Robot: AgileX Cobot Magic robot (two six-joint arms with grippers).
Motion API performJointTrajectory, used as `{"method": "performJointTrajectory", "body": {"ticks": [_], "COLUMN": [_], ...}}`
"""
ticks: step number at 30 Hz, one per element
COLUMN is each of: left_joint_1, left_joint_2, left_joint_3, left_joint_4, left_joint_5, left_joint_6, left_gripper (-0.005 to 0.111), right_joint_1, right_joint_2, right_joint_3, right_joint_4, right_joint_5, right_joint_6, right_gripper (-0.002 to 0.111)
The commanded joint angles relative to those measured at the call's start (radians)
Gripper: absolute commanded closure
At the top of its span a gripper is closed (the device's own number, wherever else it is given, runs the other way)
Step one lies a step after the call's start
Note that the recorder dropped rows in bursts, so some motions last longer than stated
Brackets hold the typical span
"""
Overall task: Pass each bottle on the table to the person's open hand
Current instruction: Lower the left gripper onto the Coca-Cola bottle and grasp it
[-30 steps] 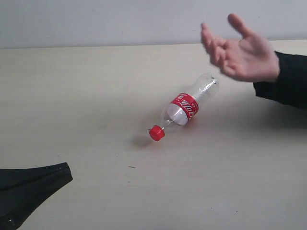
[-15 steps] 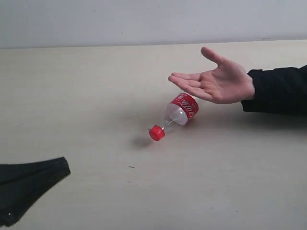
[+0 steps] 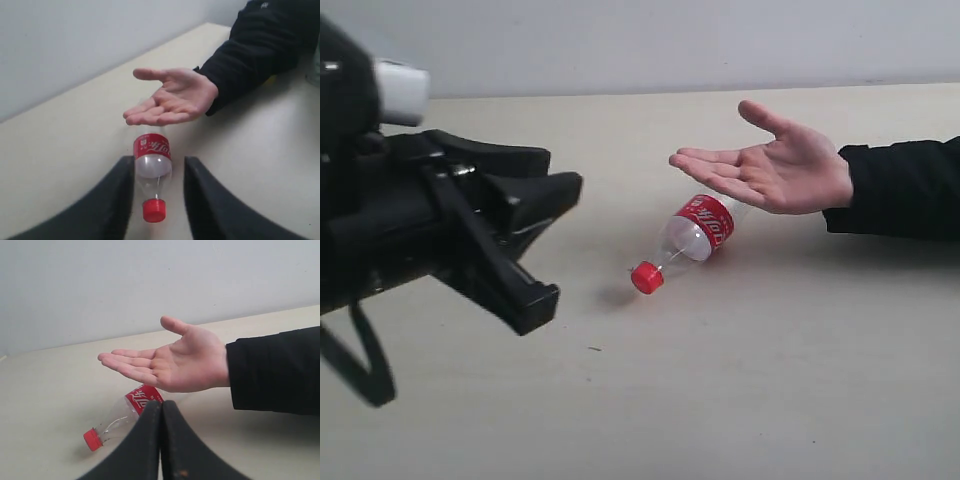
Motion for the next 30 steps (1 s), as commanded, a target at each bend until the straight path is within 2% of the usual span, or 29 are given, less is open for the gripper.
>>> {"method": "performJointTrajectory", "body": {"ticks": [1, 4, 9, 11, 14, 24, 30], "left_joint_1": [0.001, 0.004, 0.055, 0.069, 0.082, 0.082, 0.080], "left_joint_2": [0.152, 0.249, 0.374, 0.412, 0.470, 0.668, 0.728], "left_joint_3": [-0.084, -0.127, -0.199, -0.219, -0.251, -0.352, -0.371], "left_joint_4": [-0.142, -0.226, -0.475, -0.526, -0.527, -0.477, -0.478], "left_joint_5": [0.027, 0.003, -0.021, -0.030, 0.025, 0.009, 0.032], "left_joint_6": [0.128, 0.221, 0.469, 0.571, 0.668, 0.700, 0.700], "left_gripper": [0.043, 0.034, 0.034, 0.034, 0.033, 0.015, 0.015], "right_joint_1": [-0.003, -0.003, -0.003, -0.003, -0.003, -0.003, -0.003], "right_joint_2": [-0.003, -0.003, -0.003, -0.003, -0.003, -0.003, -0.003], "right_joint_3": [0.004, 0.004, 0.004, 0.004, 0.004, 0.004, 0.004], "right_joint_4": [-0.005, -0.005, -0.005, -0.005, -0.005, -0.005, -0.005], "right_joint_5": [-0.002, -0.002, -0.002, -0.002, -0.002, -0.002, -0.002], "right_joint_6": [-0.002, -0.002, -0.002, -0.002, -0.002, -0.002, -0.002], "right_gripper": [0.108, 0.108, 0.108, 0.108, 0.108, 0.108, 0.108]}}
